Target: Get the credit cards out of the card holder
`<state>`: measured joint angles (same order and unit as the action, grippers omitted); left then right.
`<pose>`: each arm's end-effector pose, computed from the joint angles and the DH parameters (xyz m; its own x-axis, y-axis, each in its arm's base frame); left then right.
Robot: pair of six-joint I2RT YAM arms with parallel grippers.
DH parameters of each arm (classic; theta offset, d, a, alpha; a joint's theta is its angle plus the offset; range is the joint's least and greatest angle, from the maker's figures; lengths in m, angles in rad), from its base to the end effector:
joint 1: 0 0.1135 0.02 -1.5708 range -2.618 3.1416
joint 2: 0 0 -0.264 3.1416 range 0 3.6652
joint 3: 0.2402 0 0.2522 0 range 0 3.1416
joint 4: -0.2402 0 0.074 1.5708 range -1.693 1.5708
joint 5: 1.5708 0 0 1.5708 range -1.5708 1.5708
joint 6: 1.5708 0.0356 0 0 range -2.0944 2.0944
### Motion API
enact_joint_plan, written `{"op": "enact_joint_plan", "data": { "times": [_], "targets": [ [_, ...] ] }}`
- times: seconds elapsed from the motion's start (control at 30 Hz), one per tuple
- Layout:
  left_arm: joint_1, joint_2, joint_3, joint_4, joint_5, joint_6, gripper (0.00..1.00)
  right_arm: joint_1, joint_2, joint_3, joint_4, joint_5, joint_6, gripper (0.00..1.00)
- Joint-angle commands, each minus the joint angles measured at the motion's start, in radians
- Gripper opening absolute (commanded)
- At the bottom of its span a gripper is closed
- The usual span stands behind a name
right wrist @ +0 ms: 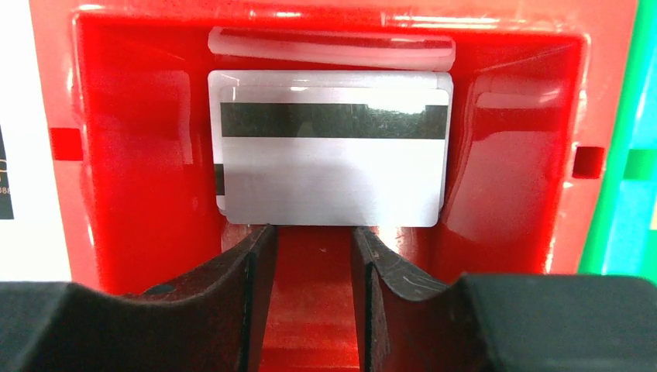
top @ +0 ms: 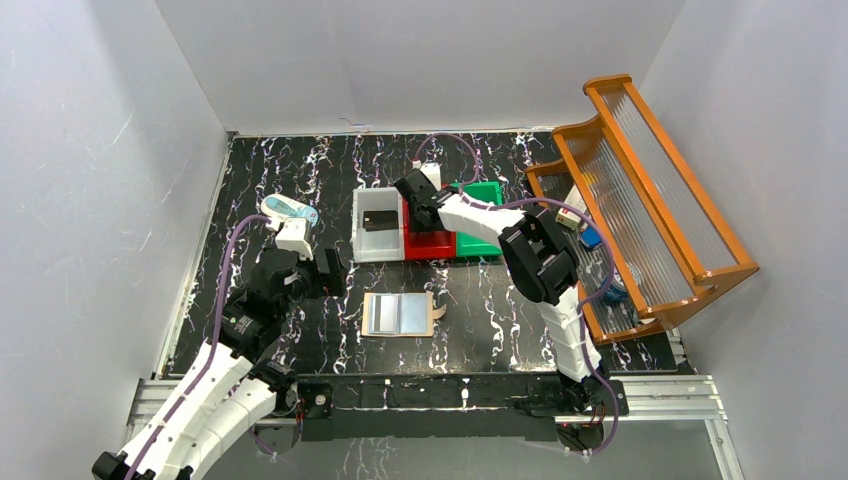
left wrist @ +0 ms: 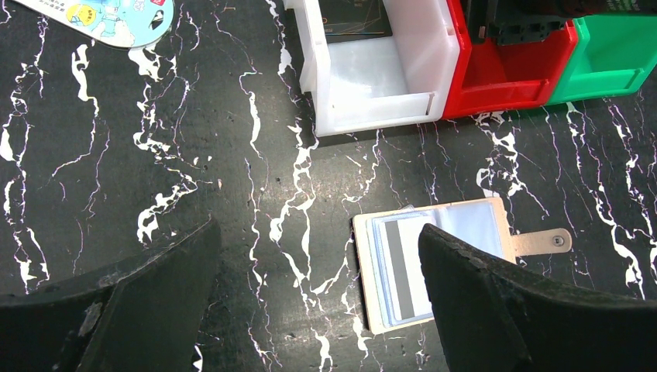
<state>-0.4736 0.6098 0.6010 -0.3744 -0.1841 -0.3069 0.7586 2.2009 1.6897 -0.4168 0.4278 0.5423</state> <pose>0.1366 -0.0627 0.2818 -0.4070 -0.1251 -0.9048 0.1829 0.9594 -0.2149 0.3602 0.3211 0.1741 -0.7275 -0.0425 -0.6848 -0.0817 0.9963 0.0249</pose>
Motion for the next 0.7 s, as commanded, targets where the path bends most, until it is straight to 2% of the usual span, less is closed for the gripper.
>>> {"op": "enact_joint_plan", "data": {
  "times": [0.0,0.2,0.43,0.57,0.67],
  "targets": [
    [0.000,-0.005,-0.002,0.013,-0.013,0.000,0.98,-0.005,-0.034,-0.015,0.091,0.066,-0.013,0.48],
    [0.000,-0.007,-0.003,0.011,-0.020,-0.003,0.98,-0.005,-0.069,-0.037,0.078,0.030,0.028,0.49],
    [0.000,-0.005,-0.003,0.011,-0.016,-0.002,0.98,-0.005,-0.201,-0.086,0.085,-0.077,0.019,0.54],
    [0.000,-0.007,-0.003,0.012,-0.007,-0.001,0.98,-0.004,-0.283,-0.147,0.150,-0.152,0.021,0.56],
    [0.000,-0.005,0.000,0.008,-0.007,-0.003,0.98,0.001,-0.319,-0.156,0.112,-0.165,0.060,0.58]
  ]
}}
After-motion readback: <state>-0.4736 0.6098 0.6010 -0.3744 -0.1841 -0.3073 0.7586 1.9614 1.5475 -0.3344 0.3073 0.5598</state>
